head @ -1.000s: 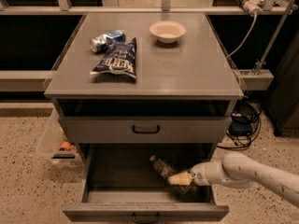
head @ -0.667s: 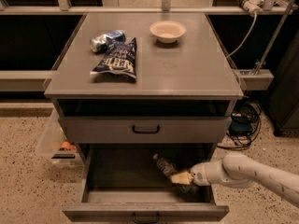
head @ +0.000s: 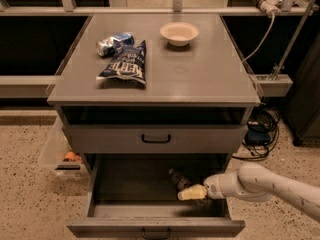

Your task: Place water bottle into middle drawer

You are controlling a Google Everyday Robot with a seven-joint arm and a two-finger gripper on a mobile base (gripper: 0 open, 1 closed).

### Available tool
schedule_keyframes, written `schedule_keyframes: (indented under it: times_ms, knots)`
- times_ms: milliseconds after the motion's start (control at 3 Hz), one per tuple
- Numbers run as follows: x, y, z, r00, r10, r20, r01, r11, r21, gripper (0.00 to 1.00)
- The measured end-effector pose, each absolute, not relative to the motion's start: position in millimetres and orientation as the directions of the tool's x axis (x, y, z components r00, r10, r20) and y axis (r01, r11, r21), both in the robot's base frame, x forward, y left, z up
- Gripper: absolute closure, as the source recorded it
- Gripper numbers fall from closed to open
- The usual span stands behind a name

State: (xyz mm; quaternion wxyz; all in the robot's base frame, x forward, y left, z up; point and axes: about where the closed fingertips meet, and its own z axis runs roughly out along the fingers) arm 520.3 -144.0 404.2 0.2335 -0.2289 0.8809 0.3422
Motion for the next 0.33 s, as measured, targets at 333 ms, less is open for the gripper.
schedule_keyframes:
  times_ms: [333]
  knots:
    - [520.3,-144.0,404.2,-0.786,-0.243,-0.568,-0.563,0.661,0.496,0.0]
